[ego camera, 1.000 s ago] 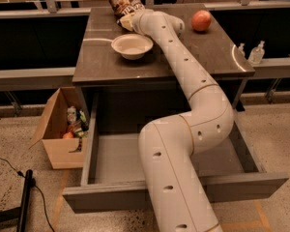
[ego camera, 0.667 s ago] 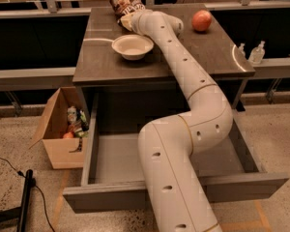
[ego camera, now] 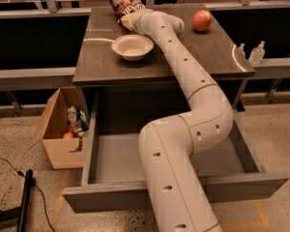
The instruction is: Place brown chip bag into top drawer
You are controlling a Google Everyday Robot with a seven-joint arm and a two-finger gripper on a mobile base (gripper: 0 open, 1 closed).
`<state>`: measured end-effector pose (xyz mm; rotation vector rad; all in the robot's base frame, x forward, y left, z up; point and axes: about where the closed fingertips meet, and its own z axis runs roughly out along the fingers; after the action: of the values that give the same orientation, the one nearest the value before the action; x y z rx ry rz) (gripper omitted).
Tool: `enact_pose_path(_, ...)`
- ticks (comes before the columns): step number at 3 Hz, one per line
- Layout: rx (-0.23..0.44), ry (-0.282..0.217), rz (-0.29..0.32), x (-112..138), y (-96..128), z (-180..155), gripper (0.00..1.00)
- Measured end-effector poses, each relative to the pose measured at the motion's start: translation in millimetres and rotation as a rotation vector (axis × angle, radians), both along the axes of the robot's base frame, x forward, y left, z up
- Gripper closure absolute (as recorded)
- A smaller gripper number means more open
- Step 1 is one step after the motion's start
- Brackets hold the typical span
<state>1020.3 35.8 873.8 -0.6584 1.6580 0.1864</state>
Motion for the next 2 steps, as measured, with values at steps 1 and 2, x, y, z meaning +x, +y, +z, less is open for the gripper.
enact_pose_path(1, -0.005, -0.016, -0.033, 1, -25, 9, 1.00)
enact_pose_path(2, -0.024, -0.038, -0.073, -1, -64, 22, 1.00)
